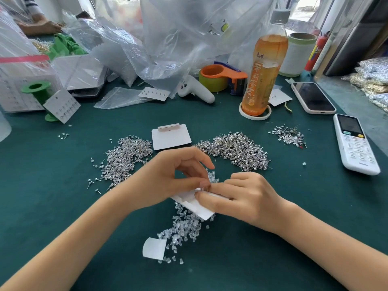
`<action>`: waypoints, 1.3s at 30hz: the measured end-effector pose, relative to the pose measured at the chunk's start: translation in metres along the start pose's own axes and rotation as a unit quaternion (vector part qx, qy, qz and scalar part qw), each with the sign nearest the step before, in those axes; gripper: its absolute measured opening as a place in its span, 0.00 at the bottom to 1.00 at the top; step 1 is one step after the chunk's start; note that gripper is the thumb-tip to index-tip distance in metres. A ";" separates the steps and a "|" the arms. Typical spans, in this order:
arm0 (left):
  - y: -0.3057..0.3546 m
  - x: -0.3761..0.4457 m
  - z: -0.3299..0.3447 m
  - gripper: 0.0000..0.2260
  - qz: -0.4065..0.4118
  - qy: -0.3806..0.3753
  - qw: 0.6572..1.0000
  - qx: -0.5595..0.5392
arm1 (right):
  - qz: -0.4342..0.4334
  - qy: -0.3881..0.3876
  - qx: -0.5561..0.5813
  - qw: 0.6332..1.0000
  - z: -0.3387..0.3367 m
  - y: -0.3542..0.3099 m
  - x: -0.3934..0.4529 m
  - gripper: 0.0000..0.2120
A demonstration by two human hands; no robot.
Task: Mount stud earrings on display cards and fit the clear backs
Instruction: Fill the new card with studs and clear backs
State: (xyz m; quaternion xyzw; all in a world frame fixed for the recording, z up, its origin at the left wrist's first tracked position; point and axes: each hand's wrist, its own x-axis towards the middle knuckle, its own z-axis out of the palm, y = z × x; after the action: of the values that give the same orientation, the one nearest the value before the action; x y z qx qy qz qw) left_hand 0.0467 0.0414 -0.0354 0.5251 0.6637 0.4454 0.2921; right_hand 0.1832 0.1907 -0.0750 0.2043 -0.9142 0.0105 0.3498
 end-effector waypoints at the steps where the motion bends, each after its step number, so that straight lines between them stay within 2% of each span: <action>1: 0.000 0.000 0.000 0.11 0.002 -0.002 1.000 0.004 | 0.000 0.000 0.003 1.000 0.000 0.000 0.000 0.08; 12: 0.005 0.001 -0.005 0.09 -0.011 -0.035 0.997 0.066 | -0.015 0.011 -0.005 1.000 0.004 0.001 -0.001 0.08; 24: 0.009 0.000 -0.002 0.09 -0.027 -0.029 0.994 0.099 | -0.016 0.003 -0.015 1.000 0.004 -0.001 -0.001 0.08; 39: 0.005 0.001 0.000 0.08 -0.044 -0.004 0.997 0.062 | -0.016 0.010 -0.036 0.999 0.003 0.000 -0.001 0.07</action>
State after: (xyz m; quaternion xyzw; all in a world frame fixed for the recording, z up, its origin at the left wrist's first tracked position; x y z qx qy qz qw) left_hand 0.0485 0.0422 -0.0310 0.5144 0.7110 0.3886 0.2808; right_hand 0.1814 0.1909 -0.0781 0.2060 -0.9071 -0.0260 0.3661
